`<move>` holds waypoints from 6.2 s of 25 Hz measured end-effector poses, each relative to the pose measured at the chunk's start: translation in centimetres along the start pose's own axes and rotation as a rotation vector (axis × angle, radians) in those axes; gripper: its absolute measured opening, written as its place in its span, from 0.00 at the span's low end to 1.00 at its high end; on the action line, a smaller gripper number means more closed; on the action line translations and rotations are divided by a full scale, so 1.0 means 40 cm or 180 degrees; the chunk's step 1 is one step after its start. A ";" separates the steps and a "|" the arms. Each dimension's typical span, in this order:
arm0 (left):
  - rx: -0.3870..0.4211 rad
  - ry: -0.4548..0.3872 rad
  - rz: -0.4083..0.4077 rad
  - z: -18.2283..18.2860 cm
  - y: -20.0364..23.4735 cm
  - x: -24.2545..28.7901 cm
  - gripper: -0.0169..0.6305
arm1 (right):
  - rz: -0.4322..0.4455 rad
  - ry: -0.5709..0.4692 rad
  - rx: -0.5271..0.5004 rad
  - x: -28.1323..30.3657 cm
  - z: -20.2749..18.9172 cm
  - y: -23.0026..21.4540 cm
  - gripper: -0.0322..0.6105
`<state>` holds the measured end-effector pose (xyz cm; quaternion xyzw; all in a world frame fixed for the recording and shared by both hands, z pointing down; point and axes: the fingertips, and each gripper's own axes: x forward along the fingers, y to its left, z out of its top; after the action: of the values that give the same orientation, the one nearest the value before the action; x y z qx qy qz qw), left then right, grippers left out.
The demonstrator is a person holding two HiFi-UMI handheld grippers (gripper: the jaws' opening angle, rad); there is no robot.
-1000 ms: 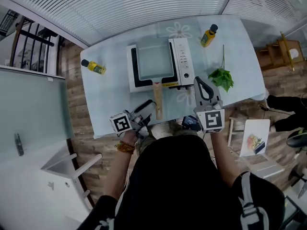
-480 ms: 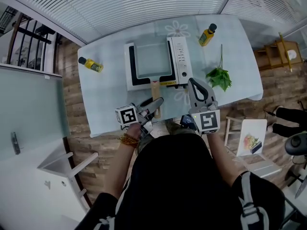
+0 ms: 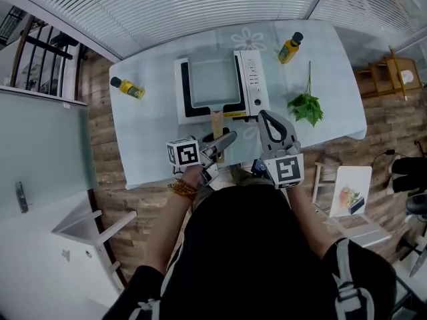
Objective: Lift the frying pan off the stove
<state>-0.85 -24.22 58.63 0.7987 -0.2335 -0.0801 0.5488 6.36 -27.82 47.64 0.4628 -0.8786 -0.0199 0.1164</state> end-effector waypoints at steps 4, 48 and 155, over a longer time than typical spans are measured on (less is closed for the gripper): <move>0.0499 0.0080 0.0256 -0.003 0.000 0.002 0.33 | 0.0039 0.0002 -0.0008 -0.001 0.000 0.012 0.05; -0.0014 -0.0510 0.0384 0.020 0.007 -0.048 0.11 | 0.0157 -0.0018 -0.0100 -0.009 0.008 0.043 0.05; 0.0467 -0.0163 -0.0768 0.170 -0.397 -0.339 0.12 | -0.0281 -0.0300 -0.0488 -0.013 0.369 0.264 0.05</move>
<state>-10.85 -19.08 39.75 0.8566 -0.1549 -0.1487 0.4691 -5.18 -22.46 34.70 0.4894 -0.8577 -0.1140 0.1091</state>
